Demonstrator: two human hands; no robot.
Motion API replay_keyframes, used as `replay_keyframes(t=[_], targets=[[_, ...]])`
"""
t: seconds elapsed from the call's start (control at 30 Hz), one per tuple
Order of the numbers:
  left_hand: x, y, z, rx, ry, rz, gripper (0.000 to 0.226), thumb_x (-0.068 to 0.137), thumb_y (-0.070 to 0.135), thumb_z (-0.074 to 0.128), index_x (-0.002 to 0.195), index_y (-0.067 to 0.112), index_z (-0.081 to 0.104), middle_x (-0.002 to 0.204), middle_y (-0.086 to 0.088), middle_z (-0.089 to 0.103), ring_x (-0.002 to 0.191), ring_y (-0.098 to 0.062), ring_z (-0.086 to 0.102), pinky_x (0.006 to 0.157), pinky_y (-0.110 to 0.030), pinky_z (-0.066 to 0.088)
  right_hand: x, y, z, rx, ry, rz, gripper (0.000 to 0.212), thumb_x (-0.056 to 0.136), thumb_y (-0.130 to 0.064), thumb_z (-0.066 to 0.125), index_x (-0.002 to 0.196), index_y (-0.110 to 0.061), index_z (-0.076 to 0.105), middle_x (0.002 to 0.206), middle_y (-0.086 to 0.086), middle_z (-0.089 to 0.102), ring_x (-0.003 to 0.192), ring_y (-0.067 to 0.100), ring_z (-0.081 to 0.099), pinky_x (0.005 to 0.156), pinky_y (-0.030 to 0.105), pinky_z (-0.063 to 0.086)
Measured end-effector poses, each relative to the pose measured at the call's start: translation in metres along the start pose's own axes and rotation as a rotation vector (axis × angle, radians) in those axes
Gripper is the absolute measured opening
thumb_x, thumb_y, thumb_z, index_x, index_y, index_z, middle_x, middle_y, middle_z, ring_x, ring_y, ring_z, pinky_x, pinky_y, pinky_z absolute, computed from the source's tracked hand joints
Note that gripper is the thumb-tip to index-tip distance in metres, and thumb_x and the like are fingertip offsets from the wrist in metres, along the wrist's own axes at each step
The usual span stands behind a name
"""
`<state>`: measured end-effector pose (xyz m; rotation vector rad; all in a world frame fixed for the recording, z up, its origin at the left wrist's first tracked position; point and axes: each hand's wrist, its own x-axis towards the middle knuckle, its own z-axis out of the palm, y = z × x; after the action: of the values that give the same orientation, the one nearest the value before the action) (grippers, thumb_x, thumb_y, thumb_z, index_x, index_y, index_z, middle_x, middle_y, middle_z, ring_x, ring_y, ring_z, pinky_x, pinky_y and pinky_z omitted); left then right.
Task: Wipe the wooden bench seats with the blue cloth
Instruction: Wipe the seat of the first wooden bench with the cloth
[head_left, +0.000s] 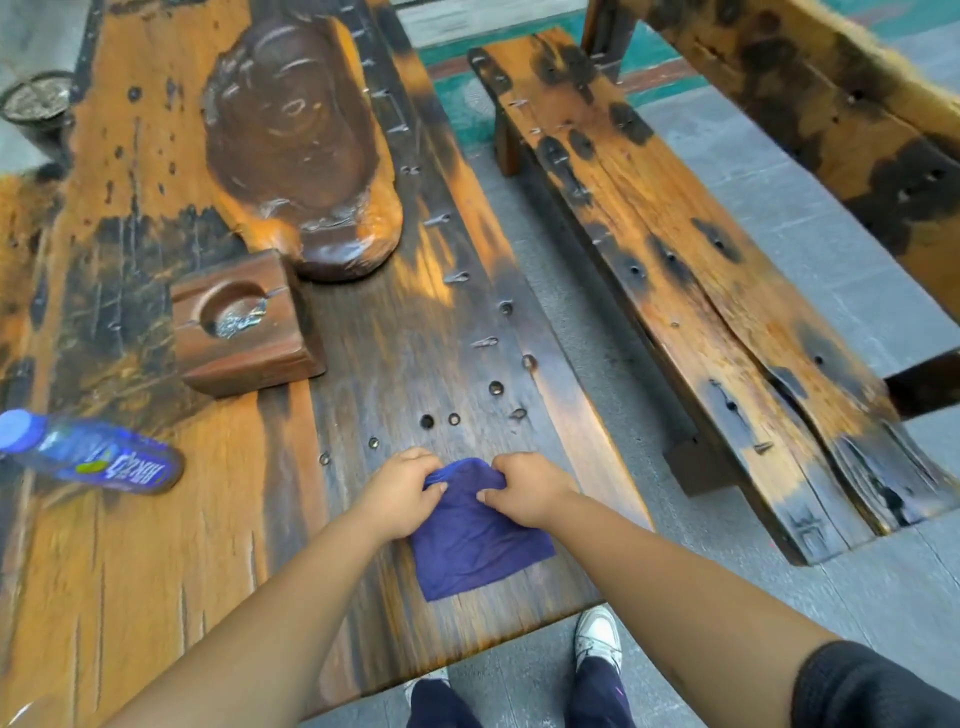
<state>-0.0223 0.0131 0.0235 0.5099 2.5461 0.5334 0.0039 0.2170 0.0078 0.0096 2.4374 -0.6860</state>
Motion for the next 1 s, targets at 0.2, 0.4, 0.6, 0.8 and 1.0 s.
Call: replay_keyframes(t=[0.2, 0.4, 0.6, 0.8, 1.0], targets=[[0.014, 0.057, -0.021, -0.001, -0.019, 0.168, 0.013, 0.093, 0.019, 0.059, 0.08, 0.018, 0.055, 0.067, 0.005, 0.051, 0.077, -0.028, 0.058, 0.064, -0.032, 0.031, -0.059, 0.05, -0.031, 0.114, 0.213, 0.049, 0.022, 0.087, -0.038, 0.06, 0.082, -0.024, 0.045, 0.095, 0.012, 0.065, 0.094, 0.034, 0.06, 0.067, 0.036, 0.042], [0.048, 0.186, -0.006, 0.088, -0.051, 0.475, 0.004, 0.091, 0.022, 0.06, 0.088, 0.022, 0.061, 0.083, -0.009, 0.067, 0.083, -0.032, 0.061, 0.065, -0.035, 0.04, -0.156, 0.135, -0.065, 0.231, 0.459, 0.136, 0.017, 0.09, -0.029, 0.059, 0.084, -0.02, 0.046, 0.089, 0.013, 0.065, 0.087, 0.037, 0.059, 0.067, 0.045, 0.044], [0.075, 0.304, 0.048, 0.093, -0.174, 0.578, 0.007, 0.093, 0.028, 0.058, 0.097, 0.029, 0.063, 0.085, 0.0, 0.069, 0.084, -0.025, 0.061, 0.07, -0.036, 0.045, -0.237, 0.241, -0.084, 0.325, 0.567, 0.241, 0.015, 0.09, -0.026, 0.063, 0.089, -0.018, 0.05, 0.083, 0.009, 0.064, 0.081, 0.033, 0.06, 0.067, 0.043, 0.044], [0.099, 0.391, 0.114, 0.068, -0.288, 0.579, 0.01, 0.093, 0.024, 0.059, 0.098, 0.026, 0.066, 0.085, 0.001, 0.07, 0.084, -0.021, 0.063, 0.074, -0.036, 0.048, -0.284, 0.34, -0.086, 0.363, 0.544, 0.3, 0.011, 0.088, -0.011, 0.061, 0.096, -0.017, 0.058, 0.089, 0.007, 0.065, 0.088, 0.029, 0.059, 0.065, 0.032, 0.032], [0.131, 0.425, 0.174, 0.114, -0.393, 0.58, 0.019, 0.092, 0.015, 0.057, 0.102, 0.029, 0.065, 0.08, 0.007, 0.065, 0.077, -0.019, 0.061, 0.064, -0.029, 0.043, -0.289, 0.401, -0.069, 0.462, 0.596, 0.392, 0.014, 0.082, -0.01, 0.07, 0.086, -0.018, 0.059, 0.078, -0.006, 0.058, 0.076, 0.018, 0.054, 0.064, 0.026, 0.03]])
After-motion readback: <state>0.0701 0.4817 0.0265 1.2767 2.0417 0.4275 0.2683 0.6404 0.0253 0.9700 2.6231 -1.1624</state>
